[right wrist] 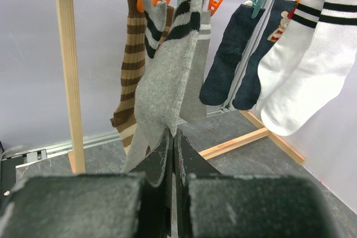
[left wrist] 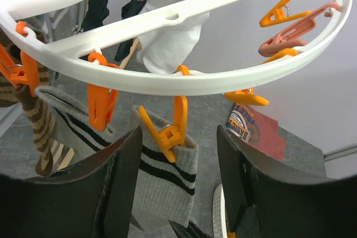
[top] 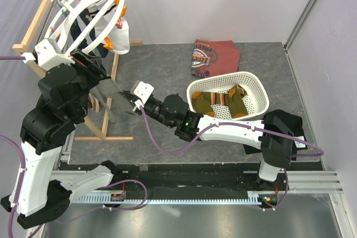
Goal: Remove the socks clipped to the hanger
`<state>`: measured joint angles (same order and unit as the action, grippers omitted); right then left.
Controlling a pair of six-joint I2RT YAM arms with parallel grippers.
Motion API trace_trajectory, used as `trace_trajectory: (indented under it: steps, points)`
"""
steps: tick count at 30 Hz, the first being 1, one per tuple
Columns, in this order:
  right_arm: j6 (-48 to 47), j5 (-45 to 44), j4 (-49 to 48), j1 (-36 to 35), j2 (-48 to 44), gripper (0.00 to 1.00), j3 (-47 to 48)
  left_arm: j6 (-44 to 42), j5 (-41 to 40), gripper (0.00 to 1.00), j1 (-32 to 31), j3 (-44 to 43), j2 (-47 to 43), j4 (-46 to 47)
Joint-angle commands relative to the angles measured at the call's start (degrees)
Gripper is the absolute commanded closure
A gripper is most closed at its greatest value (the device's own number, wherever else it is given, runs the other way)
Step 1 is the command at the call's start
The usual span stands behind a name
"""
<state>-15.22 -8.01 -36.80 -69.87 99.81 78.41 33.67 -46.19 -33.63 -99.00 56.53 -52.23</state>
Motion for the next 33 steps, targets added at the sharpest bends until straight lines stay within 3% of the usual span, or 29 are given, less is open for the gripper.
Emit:
trace_trajectory:
  steps: [1, 23, 28, 31, 33]
  points:
    - [-1.0, -0.7, -1.5, -0.5, -2.3, 1.0, 0.1, 1.1, -2.8, 0.37, -0.2, -2.1, 0.0, 0.3]
    - [-2.6, 0.1, -1.9, -1.1, -3.7, 1.0, -1.0, 2.2, -7.4, 0.43, -0.2, -2.6, 3.2, -1.9]
    - [-3.1, -0.3, -2.1, -1.1, -4.2, 1.0, -1.9, 1.7, -7.8, 0.52, -0.3, -3.5, 3.6, -1.8]
    - [-3.1, -0.3, -2.3, -1.1, -4.4, 1.0, -2.1, 1.5, -7.8, 0.68, -0.3, -3.7, 3.8, -1.8]
    - [-3.1, -0.4, -2.3, -1.1, -4.4, 1.0, -2.3, 1.5, -7.4, 0.86, -0.3, -3.9, 3.9, -1.8]
